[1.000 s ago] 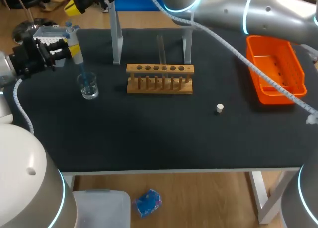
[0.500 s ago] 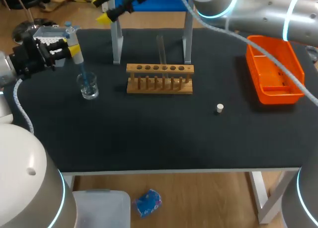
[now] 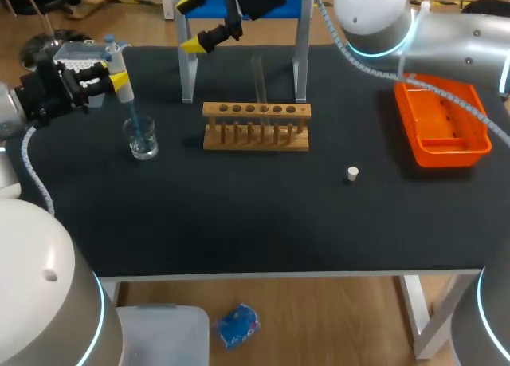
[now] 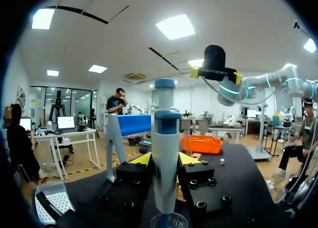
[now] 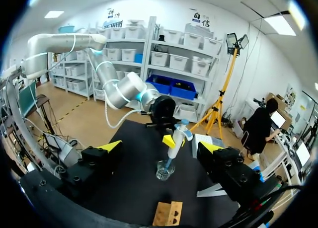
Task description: Invert the test tube, pick up the pipette, mount the tip to pipette, aspirate from beaker and dispense into the tube, eject the tip, return the pipette, and cap with the stopper.
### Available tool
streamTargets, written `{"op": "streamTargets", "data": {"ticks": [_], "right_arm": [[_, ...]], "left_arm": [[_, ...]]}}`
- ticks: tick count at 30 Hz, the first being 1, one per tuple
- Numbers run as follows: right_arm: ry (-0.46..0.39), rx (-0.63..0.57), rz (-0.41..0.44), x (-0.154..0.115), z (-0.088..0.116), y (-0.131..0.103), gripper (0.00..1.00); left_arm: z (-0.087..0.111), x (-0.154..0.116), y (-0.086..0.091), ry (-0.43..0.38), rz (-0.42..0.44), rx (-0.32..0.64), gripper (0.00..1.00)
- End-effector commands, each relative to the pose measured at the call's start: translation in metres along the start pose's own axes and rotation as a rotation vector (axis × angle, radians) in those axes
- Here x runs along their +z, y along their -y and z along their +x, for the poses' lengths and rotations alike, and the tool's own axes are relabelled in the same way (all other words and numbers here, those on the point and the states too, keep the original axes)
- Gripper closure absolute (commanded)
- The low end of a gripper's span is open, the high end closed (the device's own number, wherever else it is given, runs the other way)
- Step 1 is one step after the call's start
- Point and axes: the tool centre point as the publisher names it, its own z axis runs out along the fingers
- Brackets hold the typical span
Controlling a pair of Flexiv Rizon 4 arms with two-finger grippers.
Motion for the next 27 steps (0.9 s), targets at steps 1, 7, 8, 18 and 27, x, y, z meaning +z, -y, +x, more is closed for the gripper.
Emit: {"op": "streamTargets", "data": {"ticks": [1, 7, 8, 18, 27], "right_arm": [[0.005, 0.001, 0.002, -0.001, 0.002, 0.0, 0.0], [0.031, 0.001, 0.029, -0.023, -0.001, 0.006, 0.0], [0.035, 0.004, 0.036, -0.028, -0.001, 0.008, 0.0], [0.112, -0.005, 0.083, -0.069, -0.003, 0.038, 0.0], [0.164, 0.007, 0.12, -0.1, -0.013, 0.067, 0.0]], "left_arm": [[0.0, 0.0, 0.0, 0.0, 0.001, 0.0, 1.0], [0.0, 0.0, 0.0, 0.0, 0.001, 0.0, 1.0], [0.0, 0.0, 0.0, 0.0, 0.001, 0.0, 1.0], [0.0, 0.0, 0.0, 0.0, 0.001, 0.0, 1.0], [0.0, 0.0, 0.0, 0.0, 0.001, 0.0, 1.0]]}}
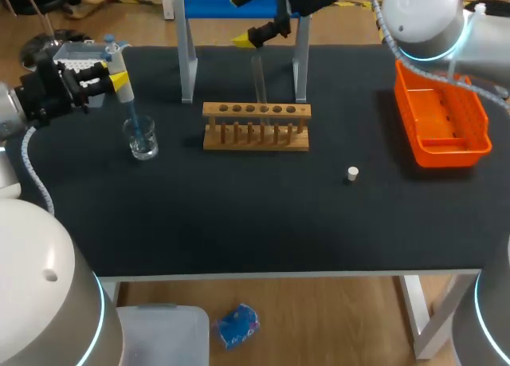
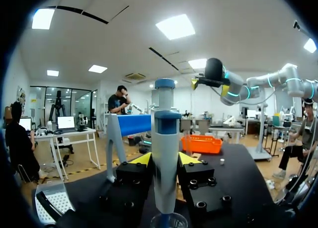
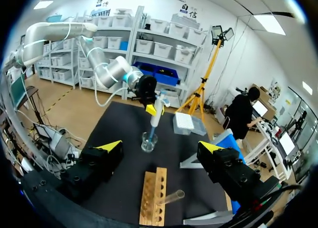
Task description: Invert the test tube, pick up the pipette, mount the tip to pipette, aspirate from beaker and dispense into the tube, eject the tip, return the pipette, and cap with the stopper.
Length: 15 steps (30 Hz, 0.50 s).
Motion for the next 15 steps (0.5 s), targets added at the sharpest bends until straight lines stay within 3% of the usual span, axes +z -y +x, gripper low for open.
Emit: {"op": "streamTargets", "data": {"ticks": [1, 15], "right_arm": [[0.009, 0.0, 0.006, -0.017, 0.0, 0.014, 0.0], [0.059, 0.049, 0.029, -0.039, -0.013, 0.08, 0.0]], "left_arm": [[0.0, 0.0, 0.0, 0.0, 0.001, 0.0, 1.0], [0.0, 0.0, 0.0, 0.0, 0.001, 0.0, 1.0]]}}
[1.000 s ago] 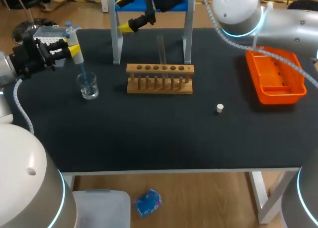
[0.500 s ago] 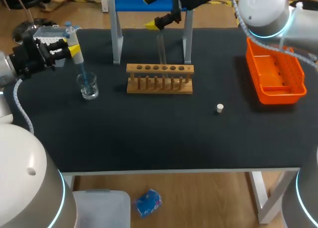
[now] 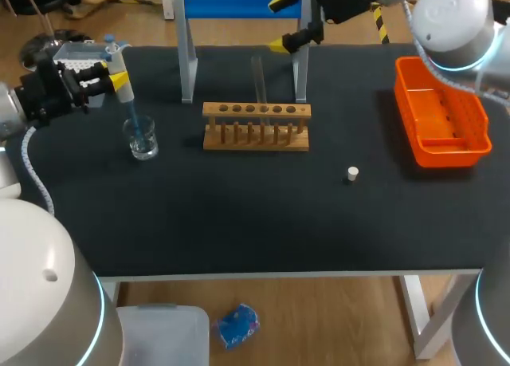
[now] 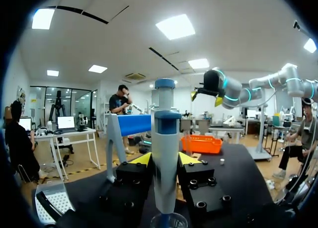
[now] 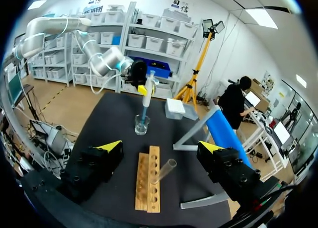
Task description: Invert the test tube, pick up the pipette, mount the tip to pipette, aspirate from beaker and dispense into the tube, eject the tip, return the pipette, and cap with the stopper.
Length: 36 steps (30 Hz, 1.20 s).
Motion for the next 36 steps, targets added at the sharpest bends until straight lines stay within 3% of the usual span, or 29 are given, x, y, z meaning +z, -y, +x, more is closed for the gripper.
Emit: {"op": "streamTargets", "data": {"ticks": [1, 14, 36], "right_arm": [[0.005, 0.019, -0.015, -0.006, 0.0, 0.021, 0.0], [-0.057, 0.069, -0.039, 0.014, -0.005, 0.067, 0.0], [-0.199, 0.099, -0.033, 0.048, -0.005, 0.091, 0.0]], "left_arm": [[0.0, 0.0, 0.0, 0.0, 0.001, 0.0, 1.0], [0.0, 0.0, 0.0, 0.0, 0.001, 0.0, 1.0], [0.0, 0.0, 0.0, 0.0, 0.001, 0.0, 1.0]]}}
